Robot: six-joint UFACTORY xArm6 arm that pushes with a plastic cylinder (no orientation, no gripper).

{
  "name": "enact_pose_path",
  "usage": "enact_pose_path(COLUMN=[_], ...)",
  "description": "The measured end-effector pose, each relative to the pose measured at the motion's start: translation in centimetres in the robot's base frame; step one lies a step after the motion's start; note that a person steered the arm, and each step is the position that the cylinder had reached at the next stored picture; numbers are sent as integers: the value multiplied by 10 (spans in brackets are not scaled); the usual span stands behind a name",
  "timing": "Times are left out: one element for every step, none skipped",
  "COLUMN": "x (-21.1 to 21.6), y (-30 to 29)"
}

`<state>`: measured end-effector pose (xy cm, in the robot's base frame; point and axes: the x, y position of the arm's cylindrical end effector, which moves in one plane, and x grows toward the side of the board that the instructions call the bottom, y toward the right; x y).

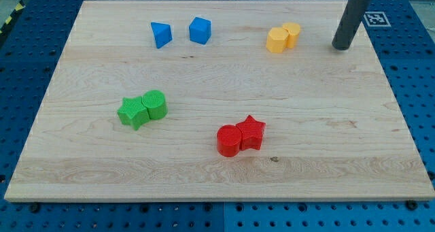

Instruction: Separate the yellow hexagon from the yellow heart

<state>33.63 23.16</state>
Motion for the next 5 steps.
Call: enact_pose_path(x=[0,0,0,0,0], y=[-16,-54,-74,-87,-100])
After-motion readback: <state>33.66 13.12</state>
